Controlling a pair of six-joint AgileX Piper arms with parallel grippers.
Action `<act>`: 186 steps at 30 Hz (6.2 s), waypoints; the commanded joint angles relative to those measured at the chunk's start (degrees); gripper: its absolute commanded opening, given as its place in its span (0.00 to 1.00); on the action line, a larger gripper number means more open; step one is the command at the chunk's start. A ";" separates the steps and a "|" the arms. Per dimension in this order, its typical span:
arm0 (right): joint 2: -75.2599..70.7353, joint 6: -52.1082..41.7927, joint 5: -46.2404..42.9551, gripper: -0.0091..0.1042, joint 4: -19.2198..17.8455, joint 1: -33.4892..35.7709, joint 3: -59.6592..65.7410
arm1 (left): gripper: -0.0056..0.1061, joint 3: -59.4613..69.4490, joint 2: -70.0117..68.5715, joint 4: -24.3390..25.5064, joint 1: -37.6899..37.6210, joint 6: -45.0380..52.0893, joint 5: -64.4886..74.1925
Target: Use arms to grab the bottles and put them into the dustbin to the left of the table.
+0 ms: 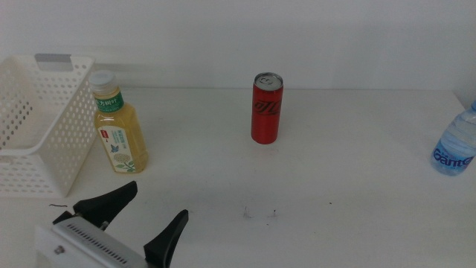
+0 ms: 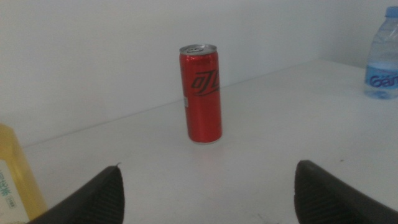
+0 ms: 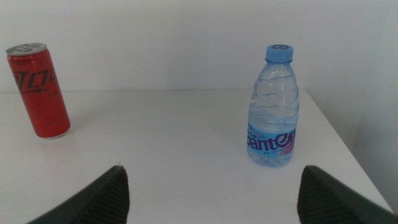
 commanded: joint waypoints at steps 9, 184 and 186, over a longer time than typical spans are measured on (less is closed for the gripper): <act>-0.26 -0.32 -0.55 0.89 -0.42 0.05 0.20 | 0.89 0.08 14.20 -0.70 -0.42 -7.25 -5.49; -0.26 -0.32 -0.55 0.89 -0.42 0.05 0.20 | 0.30 -46.59 33.53 30.02 22.27 -16.04 14.80; -0.26 -0.32 -0.55 0.89 -0.42 0.05 0.20 | 0.30 -44.85 29.46 30.02 22.27 -16.04 18.85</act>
